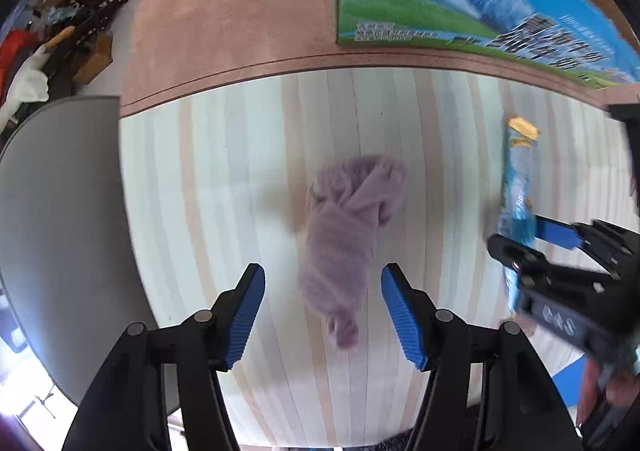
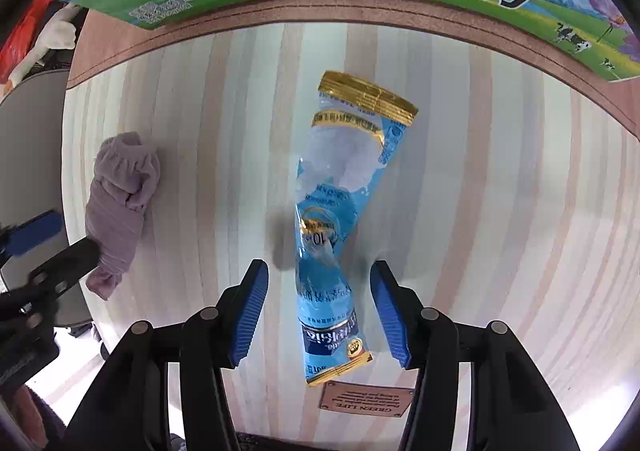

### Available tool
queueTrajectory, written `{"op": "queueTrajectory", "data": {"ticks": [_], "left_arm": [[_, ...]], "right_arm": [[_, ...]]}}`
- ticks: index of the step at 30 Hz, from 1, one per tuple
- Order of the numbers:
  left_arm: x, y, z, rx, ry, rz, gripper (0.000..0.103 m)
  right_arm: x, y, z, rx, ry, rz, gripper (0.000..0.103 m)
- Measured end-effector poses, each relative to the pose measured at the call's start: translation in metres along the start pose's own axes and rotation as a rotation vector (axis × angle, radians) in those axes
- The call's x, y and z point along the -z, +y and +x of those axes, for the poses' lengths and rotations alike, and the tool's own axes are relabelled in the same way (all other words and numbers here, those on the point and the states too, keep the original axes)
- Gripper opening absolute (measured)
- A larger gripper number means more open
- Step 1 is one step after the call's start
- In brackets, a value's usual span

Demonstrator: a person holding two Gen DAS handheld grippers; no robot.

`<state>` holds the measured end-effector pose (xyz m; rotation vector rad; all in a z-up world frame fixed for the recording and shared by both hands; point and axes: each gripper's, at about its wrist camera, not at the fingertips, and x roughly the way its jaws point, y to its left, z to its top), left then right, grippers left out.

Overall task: Organize soft objects
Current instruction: 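Grasp the blue tube drink with the right tool while the left grasps the pink towel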

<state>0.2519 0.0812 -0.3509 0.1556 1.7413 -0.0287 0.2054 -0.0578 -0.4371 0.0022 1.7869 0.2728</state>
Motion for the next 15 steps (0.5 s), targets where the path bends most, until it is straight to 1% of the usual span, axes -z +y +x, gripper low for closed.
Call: {"op": "queueTrajectory", "data": {"ticks": [1,2,3,4,5,7,8,12,14,15], "left_arm": [[-0.005,0.000,0.006,-0.004,0.005,0.011,0.058],[-0.013,-0.005,0.014,-0.015,0.014,0.023,0.058],[-0.015,-0.009,0.017,-0.035,0.020,0.032,0.058],[-0.018,-0.013,0.019,-0.031,-0.006,0.040,0.058],[-0.022,-0.019,0.020,-0.055,-0.012,0.064,0.058],[-0.024,-0.030,0.020,-0.084,-0.014,0.095,0.058],[-0.032,-0.038,0.021,-0.092,-0.015,0.104,0.058],[-0.034,-0.058,0.029,-0.100,-0.022,0.107,0.058],[-0.032,-0.058,0.037,-0.111,-0.017,0.109,0.058],[-0.030,-0.061,0.039,-0.119,-0.019,0.116,0.055]], "right_arm": [[-0.001,-0.001,-0.001,0.002,-0.001,0.002,0.056],[-0.010,-0.002,0.000,0.004,-0.003,0.005,0.056],[-0.011,-0.001,0.002,0.008,-0.004,0.008,0.056],[-0.012,-0.002,0.003,0.011,-0.001,0.008,0.056],[-0.017,-0.001,0.002,0.011,0.004,0.012,0.056],[-0.015,-0.001,-0.005,0.012,0.008,0.017,0.056],[-0.020,0.000,-0.004,0.015,0.010,0.015,0.056],[-0.032,0.007,-0.008,0.051,0.014,0.005,0.056],[-0.037,0.011,-0.010,0.061,0.016,0.004,0.056],[-0.040,0.012,-0.010,0.070,0.016,0.001,0.056]]}}
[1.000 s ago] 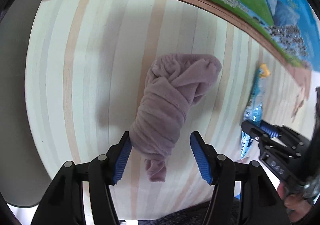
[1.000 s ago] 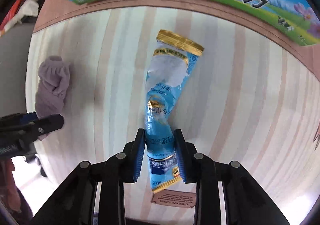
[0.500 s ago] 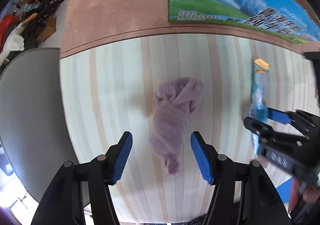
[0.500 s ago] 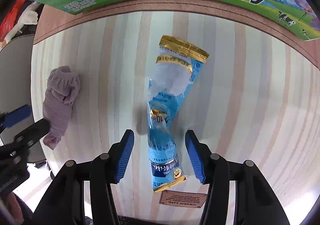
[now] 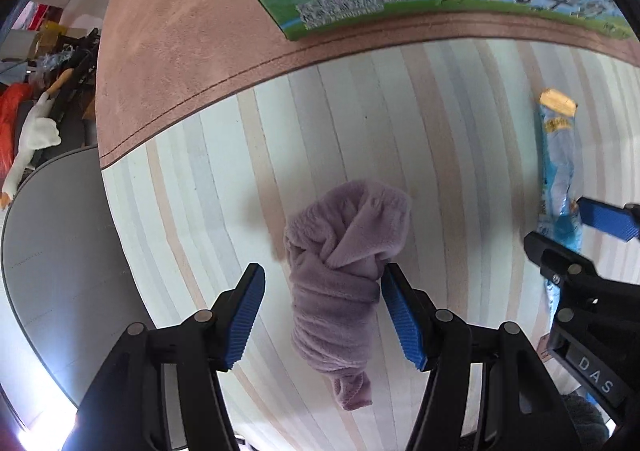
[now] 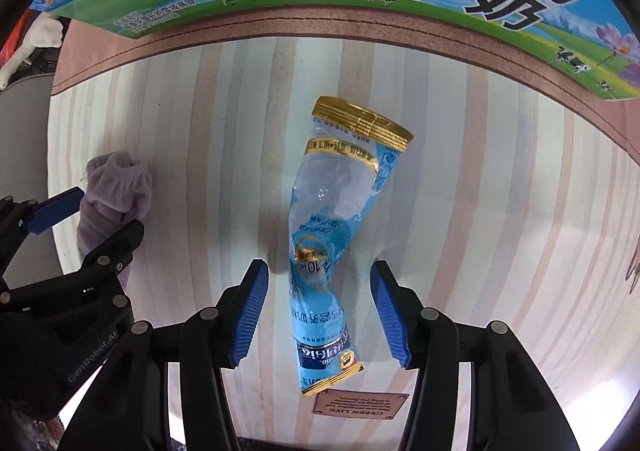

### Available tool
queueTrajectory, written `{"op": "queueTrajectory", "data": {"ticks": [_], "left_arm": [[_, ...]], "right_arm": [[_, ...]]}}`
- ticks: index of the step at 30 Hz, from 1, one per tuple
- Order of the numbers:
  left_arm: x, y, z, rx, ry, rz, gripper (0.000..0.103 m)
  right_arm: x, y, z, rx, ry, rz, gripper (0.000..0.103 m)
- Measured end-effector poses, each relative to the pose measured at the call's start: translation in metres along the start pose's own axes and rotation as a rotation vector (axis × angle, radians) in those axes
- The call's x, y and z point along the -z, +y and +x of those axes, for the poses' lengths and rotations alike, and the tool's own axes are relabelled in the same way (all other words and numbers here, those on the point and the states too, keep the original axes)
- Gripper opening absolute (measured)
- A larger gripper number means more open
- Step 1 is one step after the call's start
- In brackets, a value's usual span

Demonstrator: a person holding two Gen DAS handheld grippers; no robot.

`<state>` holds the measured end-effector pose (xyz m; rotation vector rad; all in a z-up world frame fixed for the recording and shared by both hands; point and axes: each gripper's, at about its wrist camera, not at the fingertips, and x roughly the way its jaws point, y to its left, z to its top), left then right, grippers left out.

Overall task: Organize soft objects
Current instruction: 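Grasp the blue tube drink with the right tool while the left grasps the pink towel, then lower the towel and tube drink into the box and open both tools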

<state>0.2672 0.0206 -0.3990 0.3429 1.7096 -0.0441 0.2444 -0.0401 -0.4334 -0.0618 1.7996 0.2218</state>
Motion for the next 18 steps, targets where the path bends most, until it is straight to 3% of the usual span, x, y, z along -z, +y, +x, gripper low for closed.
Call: {"op": "queueTrajectory", "data": {"ticks": [1,2,5,7,11,18], "left_arm": [[0.014,-0.008,0.011,-0.007,-0.002,0.001,0.050],[0.018,-0.006,0.010,-0.011,0.007,0.003,0.039],[0.017,-0.005,0.013,-0.001,0.004,-0.023,0.035],[0.022,-0.001,0.008,0.028,-0.002,-0.055,0.034],[0.032,0.011,-0.018,0.161,-0.050,-0.162,0.033],[0.051,0.007,-0.089,0.291,-0.151,-0.206,0.033]], "right_arm": [[-0.001,0.001,0.000,0.008,0.000,-0.002,0.055],[-0.003,0.002,0.000,0.018,0.001,-0.010,0.054],[-0.003,0.009,-0.004,0.058,-0.020,-0.042,0.025],[-0.004,0.014,-0.006,0.051,-0.016,-0.044,0.024],[0.003,0.010,-0.014,0.022,-0.033,-0.048,0.022],[0.027,-0.009,-0.067,-0.170,-0.080,-0.021,0.022]]}}
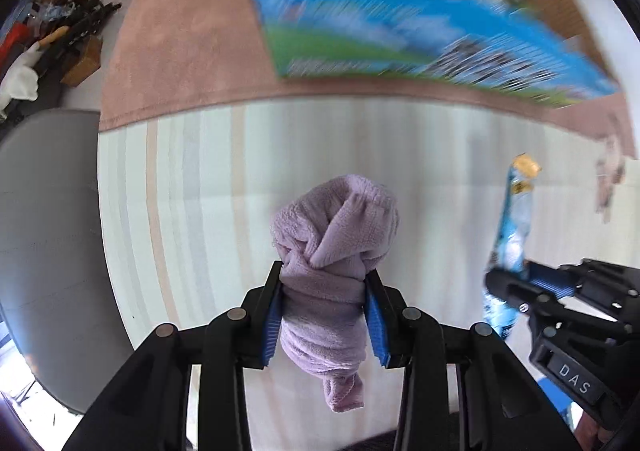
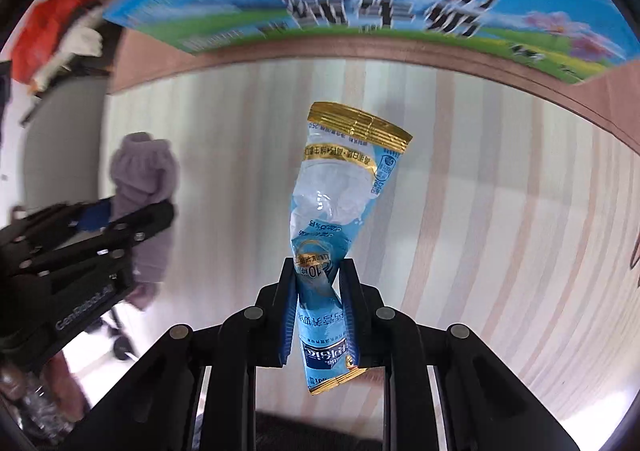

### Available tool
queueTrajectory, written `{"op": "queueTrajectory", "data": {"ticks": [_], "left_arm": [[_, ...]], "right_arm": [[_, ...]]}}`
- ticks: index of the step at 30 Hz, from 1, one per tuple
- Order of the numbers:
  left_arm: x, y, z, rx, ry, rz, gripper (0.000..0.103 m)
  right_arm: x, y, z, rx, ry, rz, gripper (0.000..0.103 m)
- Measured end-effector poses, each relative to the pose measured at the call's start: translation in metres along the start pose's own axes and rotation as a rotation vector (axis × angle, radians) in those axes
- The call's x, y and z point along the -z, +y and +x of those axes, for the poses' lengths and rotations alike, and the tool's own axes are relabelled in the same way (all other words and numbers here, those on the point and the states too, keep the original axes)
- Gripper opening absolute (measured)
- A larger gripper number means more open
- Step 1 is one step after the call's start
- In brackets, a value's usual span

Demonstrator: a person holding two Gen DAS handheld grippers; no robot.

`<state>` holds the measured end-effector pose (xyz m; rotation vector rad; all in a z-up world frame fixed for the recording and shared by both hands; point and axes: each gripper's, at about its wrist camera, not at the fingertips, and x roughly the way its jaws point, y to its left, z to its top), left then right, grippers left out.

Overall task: Organize soft objects
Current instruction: 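Lower the towel and tube drink into the box and open both tools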

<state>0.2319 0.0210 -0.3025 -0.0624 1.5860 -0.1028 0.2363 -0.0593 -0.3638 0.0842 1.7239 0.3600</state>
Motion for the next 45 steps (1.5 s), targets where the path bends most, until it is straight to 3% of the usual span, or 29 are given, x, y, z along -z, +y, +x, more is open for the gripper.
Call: {"op": "queueTrajectory", "data": {"ticks": [4,7,9,13,15,20,23,25,33,34,36,37,38,40,41,43,45], "left_arm": [[-0.010,-0.015,-0.063,0.053,-0.078,-0.005,0.033],[-0.037,-0.023,-0.108,0.106,-0.142,0.014,0.033],[-0.062,-0.020,-0.115,0.114,-0.166,0.023,0.033],[-0.117,-0.024,-0.130,0.087,-0.188,0.026,0.033],[-0.143,-0.022,-0.115,0.063,-0.180,0.014,0.033],[-0.202,-0.005,-0.058,-0.051,-0.080,-0.039,0.033],[-0.219,0.003,-0.027,-0.106,-0.018,-0.056,0.033],[-0.224,0.006,-0.014,-0.133,0.017,-0.063,0.033],[-0.231,0.014,0.023,-0.101,0.085,-0.093,0.036],[-0.231,0.016,0.025,-0.087,0.094,-0.101,0.036],[-0.231,0.019,0.025,-0.060,0.092,-0.119,0.036],[-0.230,0.020,0.023,-0.055,0.087,-0.121,0.037],[-0.230,0.020,0.020,-0.051,0.079,-0.118,0.037],[-0.229,0.019,0.014,-0.048,0.064,-0.111,0.047],[-0.227,0.019,0.009,-0.044,0.050,-0.105,0.057],[-0.224,0.018,0.000,-0.039,0.031,-0.098,0.062],[-0.220,0.019,-0.011,-0.040,0.010,-0.093,0.071]], "right_arm": [[0.008,-0.007,-0.059,-0.066,-0.081,0.009,0.022],[0.003,-0.014,-0.116,-0.094,-0.173,0.022,0.022],[-0.009,-0.021,-0.155,-0.097,-0.241,0.023,0.022],[-0.047,-0.045,-0.210,0.006,-0.347,0.008,0.022],[-0.074,-0.059,-0.219,0.071,-0.370,0.019,0.022],[-0.155,-0.092,-0.193,0.189,-0.305,0.069,0.022],[-0.187,-0.108,-0.166,0.246,-0.257,0.086,0.022],[-0.186,-0.120,-0.149,0.261,-0.233,0.087,0.022],[-0.213,-0.125,-0.104,0.290,-0.178,0.106,0.022],[-0.214,-0.126,-0.103,0.285,-0.175,0.113,0.026],[-0.214,-0.128,-0.103,0.285,-0.155,0.121,0.044],[-0.214,-0.129,-0.105,0.280,-0.157,0.124,0.059],[-0.214,-0.129,-0.108,0.276,-0.167,0.123,0.063],[-0.211,-0.128,-0.115,0.284,-0.177,0.122,0.064],[-0.211,-0.128,-0.116,0.284,-0.175,0.124,0.064],[-0.208,-0.127,-0.118,0.268,-0.170,0.124,0.064],[-0.203,-0.125,-0.121,0.263,-0.175,0.123,0.073]]}}
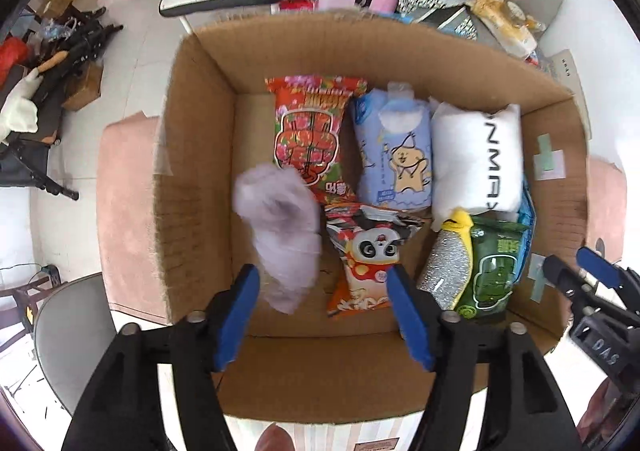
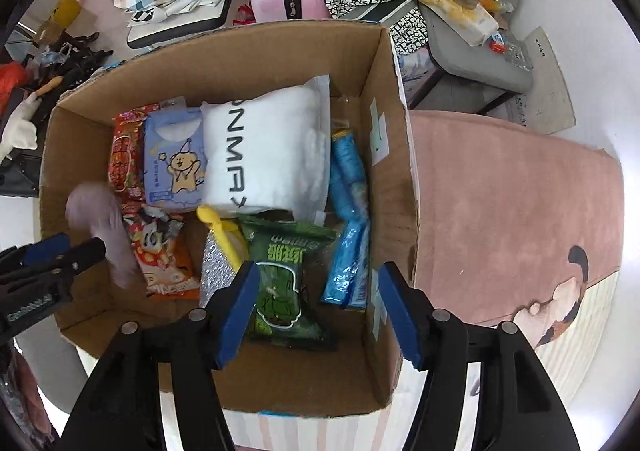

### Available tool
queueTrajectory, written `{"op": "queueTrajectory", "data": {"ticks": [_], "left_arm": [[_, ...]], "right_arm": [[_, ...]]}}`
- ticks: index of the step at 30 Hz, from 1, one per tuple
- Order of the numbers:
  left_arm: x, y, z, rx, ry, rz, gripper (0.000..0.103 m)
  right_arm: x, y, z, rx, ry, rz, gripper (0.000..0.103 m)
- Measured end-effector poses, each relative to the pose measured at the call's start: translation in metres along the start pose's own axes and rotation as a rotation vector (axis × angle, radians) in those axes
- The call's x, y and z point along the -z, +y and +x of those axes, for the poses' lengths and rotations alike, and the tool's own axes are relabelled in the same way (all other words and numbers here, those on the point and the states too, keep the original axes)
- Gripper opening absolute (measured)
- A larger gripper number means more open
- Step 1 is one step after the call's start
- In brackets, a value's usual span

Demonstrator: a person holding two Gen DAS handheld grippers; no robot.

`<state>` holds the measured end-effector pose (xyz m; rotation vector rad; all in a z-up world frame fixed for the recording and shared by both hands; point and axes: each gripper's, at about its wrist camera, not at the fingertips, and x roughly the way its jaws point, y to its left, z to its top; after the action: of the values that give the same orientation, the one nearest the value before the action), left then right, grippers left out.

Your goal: Organize soft objects

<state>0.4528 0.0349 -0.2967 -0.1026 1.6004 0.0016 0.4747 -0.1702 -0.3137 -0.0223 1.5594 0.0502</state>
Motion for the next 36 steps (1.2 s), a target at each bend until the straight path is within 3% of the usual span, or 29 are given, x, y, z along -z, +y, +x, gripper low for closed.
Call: {"op": "queueTrajectory", "data": {"ticks": [1,3,8,11,16,26,32,36], "left_arm": [[0.001,0.001,-0.001,-0.006,-0.009,0.005,0.074],[0.004,0.001,-0.008,-0.025,-0.036,0.011,0.090],[0.022,0.005,-0.015,-0.038,-0.056,0.002,0.099],[0.028,0.000,-0.014,-0.054,-0.067,-0.001,0.099],[0.039,0.000,-0.015,-0.058,-0.085,-0.018,0.100],[0.060,-0.004,-0.041,-0.082,-0.152,-0.018,0.100],[0.099,-0.018,-0.089,-0.112,-0.258,-0.003,0.100],[0.132,-0.024,-0.122,-0.081,-0.318,-0.006,0.100]], "right_arm": [[0.002,0.000,-0.001,0.000,-0.001,-0.002,0.080],[0.008,0.002,-0.001,-0.013,0.003,-0.008,0.081],[0.024,0.007,0.000,-0.026,0.005,-0.011,0.081],[0.032,0.011,-0.001,-0.021,-0.003,-0.023,0.093],[0.043,0.018,-0.003,-0.022,-0.013,-0.044,0.103],[0.057,0.010,-0.021,-0.024,-0.050,-0.013,0.103],[0.083,0.001,-0.070,-0.007,-0.162,-0.004,0.103],[0.115,-0.006,-0.113,-0.010,-0.244,-0.004,0.103]]}}
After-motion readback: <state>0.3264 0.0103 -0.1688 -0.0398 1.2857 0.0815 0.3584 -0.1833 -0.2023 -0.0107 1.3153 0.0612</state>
